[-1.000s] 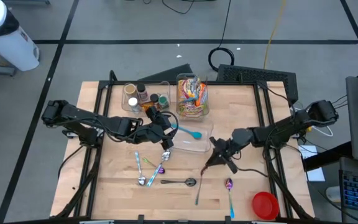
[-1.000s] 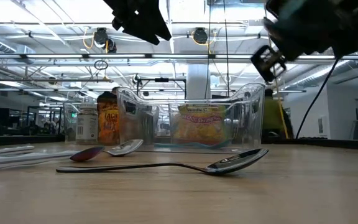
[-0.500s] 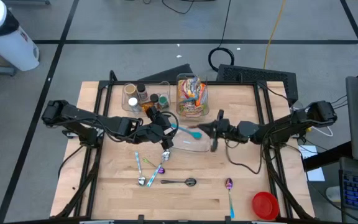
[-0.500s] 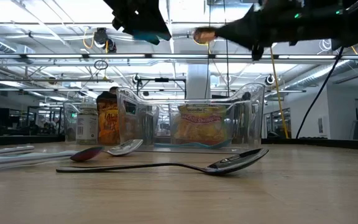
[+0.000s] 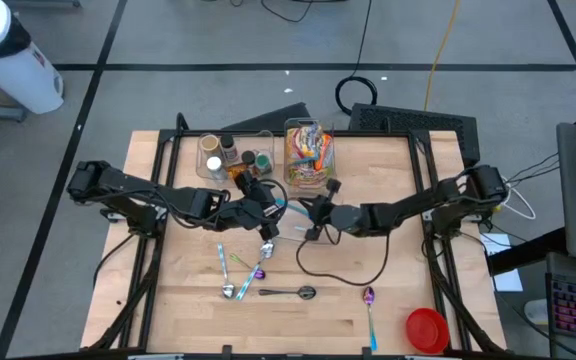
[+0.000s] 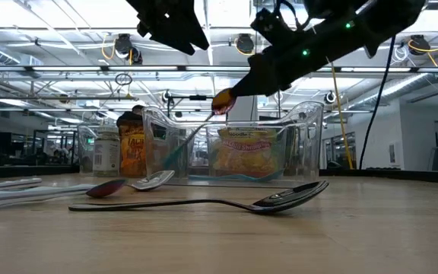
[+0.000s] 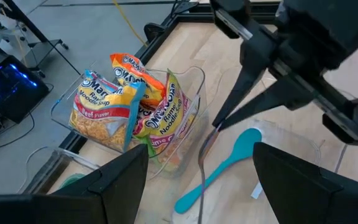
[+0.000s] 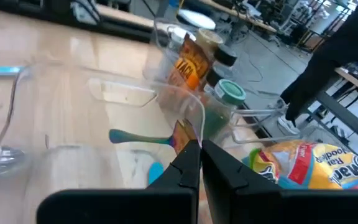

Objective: Pick & Place Food Item
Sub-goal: Put the bottom left purple spoon into the bottom transparent container, then put the bottom purple spoon into the bottom transparent container

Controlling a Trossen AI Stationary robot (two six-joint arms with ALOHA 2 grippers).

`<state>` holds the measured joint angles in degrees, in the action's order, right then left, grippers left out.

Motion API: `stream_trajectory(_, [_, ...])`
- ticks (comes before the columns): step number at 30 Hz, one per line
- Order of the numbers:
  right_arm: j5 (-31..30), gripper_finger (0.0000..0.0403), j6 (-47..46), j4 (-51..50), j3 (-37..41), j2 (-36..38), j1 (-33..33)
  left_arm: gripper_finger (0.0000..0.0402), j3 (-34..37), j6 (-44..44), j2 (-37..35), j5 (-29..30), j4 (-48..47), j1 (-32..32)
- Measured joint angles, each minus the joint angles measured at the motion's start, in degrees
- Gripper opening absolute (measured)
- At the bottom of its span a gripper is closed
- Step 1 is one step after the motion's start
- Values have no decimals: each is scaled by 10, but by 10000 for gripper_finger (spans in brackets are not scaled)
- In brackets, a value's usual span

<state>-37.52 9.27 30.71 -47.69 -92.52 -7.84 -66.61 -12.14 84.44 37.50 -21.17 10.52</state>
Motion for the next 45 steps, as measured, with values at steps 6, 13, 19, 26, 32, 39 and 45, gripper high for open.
stream_trajectory(6, [2, 0, 11, -32, -11, -22, -1, 299, 0, 0, 0, 0, -1, 0])
stream_trajectory(13, [3, 0, 3, -159, -11, -17, -9, 299, 0, 0, 0, 0, -1, 0])
stream_trajectory(19, [25, 13, 35, -193, -11, -17, -23, 299, 0, 0, 0, 0, 0, 0])
stream_trajectory(26, [56, 26, 36, -208, -11, -17, -20, 299, 0, -4, 0, 0, 0, 0])
stream_trajectory(32, [35, 78, 49, -207, -11, -17, -19, 299, 0, -4, 0, 0, 0, 0])
stream_trajectory(39, [-29, 153, 69, -198, -11, 45, -24, 299, 0, -3, 0, 0, 0, 0])
stream_trajectory(45, [147, 168, -46, -203, -2, 160, -54, 299, 0, 0, 0, -1, 2, 0])
